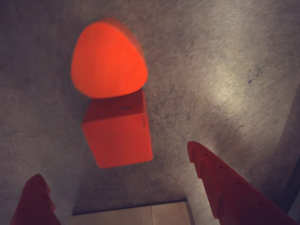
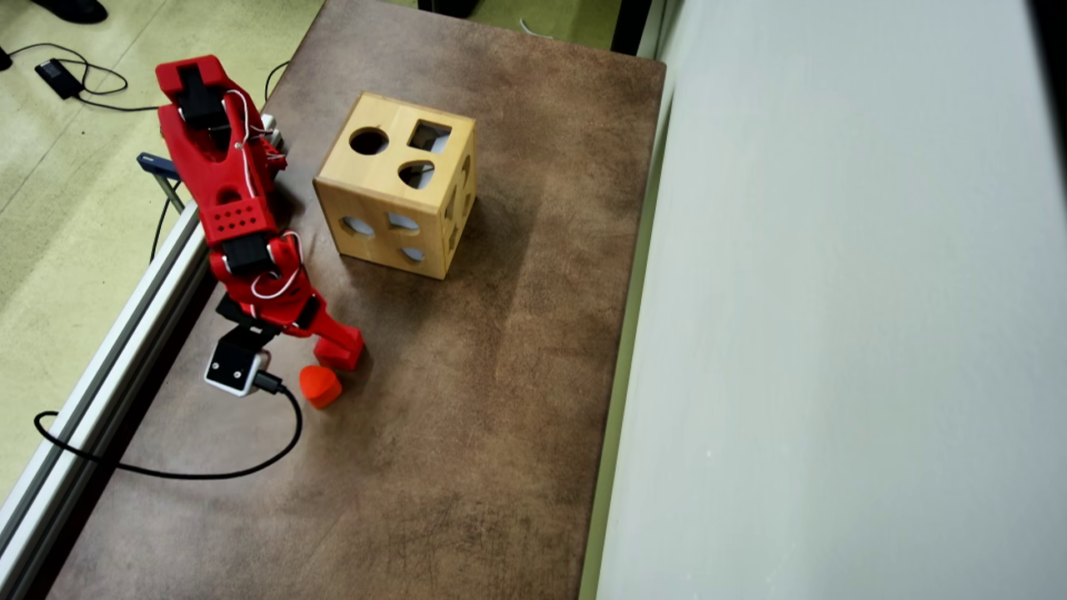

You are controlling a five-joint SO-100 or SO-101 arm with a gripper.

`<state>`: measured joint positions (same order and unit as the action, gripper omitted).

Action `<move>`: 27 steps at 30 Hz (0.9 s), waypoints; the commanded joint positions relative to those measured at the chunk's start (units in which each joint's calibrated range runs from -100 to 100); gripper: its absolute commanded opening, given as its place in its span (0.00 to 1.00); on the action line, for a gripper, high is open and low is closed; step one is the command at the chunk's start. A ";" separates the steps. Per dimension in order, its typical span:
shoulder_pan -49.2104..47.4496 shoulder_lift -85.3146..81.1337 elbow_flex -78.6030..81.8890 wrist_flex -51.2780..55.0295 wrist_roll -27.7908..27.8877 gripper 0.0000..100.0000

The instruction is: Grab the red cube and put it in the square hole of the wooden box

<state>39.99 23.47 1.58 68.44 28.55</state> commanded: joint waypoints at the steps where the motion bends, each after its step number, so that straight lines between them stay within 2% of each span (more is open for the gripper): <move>1: -0.62 -0.33 -2.30 -0.29 -0.24 0.45; 22: -2.10 6.72 -2.47 -0.37 -0.34 0.45; 27: -2.10 9.86 -7.22 -0.37 -0.39 0.45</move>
<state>38.27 32.71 -0.68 68.44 28.45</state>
